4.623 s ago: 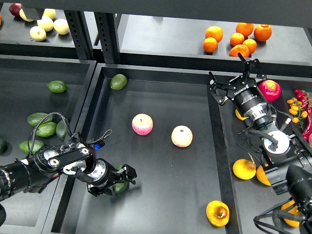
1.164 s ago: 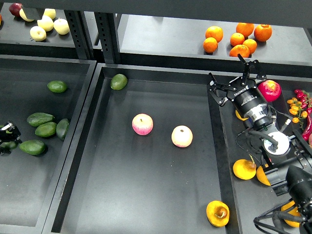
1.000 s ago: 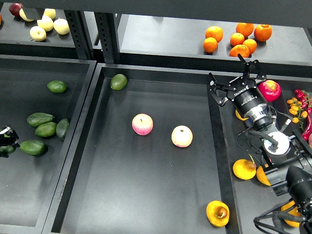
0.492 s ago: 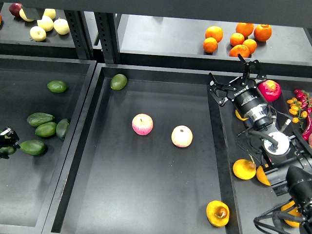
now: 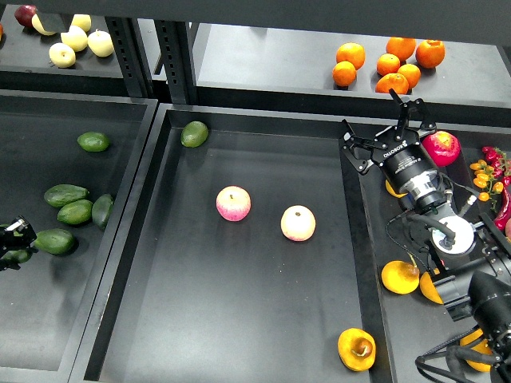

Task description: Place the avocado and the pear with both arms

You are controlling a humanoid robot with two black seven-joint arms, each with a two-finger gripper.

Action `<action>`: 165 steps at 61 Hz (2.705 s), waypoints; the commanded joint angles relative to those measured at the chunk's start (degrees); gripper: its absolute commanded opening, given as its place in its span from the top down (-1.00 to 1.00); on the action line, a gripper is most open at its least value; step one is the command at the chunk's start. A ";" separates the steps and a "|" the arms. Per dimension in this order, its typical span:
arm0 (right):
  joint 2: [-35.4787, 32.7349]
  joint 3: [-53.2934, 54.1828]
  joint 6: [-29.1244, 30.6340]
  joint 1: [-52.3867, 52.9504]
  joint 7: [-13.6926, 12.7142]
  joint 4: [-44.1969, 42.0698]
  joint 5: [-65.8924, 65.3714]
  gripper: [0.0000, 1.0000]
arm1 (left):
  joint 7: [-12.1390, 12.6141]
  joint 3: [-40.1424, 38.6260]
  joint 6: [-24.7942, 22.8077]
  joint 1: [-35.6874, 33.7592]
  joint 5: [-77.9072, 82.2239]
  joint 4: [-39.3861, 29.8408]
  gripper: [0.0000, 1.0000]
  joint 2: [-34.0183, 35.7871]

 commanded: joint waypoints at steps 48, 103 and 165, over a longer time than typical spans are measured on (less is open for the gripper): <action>0.00 0.06 0.00 0.01 0.00 0.09 0.00 -1.00 | 0.00 0.00 0.01 0.44 -0.17 1.46 0.39 -1.62; 0.00 0.06 0.00 -0.08 0.00 0.09 0.00 -1.00 | 0.00 -0.27 0.01 1.58 -0.08 2.69 -0.04 -3.64; 0.00 -0.03 0.00 -0.43 0.18 0.18 0.18 -1.00 | 0.00 -24.25 0.01 1.58 -0.61 1.64 -0.52 -13.57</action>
